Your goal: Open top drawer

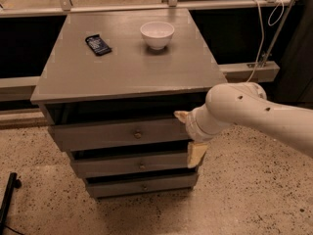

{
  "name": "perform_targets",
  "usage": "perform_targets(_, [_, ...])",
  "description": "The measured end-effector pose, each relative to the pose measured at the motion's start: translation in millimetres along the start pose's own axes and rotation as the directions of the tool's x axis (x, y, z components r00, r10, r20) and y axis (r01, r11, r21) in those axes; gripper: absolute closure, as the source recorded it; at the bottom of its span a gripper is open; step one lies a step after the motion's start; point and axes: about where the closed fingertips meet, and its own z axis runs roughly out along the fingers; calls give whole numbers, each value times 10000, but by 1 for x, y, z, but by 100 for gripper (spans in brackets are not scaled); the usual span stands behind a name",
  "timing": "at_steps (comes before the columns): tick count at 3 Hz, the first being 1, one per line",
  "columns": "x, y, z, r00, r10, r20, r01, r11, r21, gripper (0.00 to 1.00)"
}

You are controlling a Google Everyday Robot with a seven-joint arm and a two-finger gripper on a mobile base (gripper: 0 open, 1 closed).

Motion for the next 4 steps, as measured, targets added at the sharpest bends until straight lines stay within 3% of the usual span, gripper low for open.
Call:
perform_targets(1, [10, -17, 7, 9995, -205, -249, 205, 9998, -9, 0])
perform_targets(2, [27, -45, 35, 9996, 44, -292, -55, 9992, -404, 4])
perform_targets(3, [35, -58, 52, 9986, 342, -396, -365, 9975, -600, 26])
perform_targets(4, [33, -58, 59, 9972, 556, -499, -590, 9959, -692, 43])
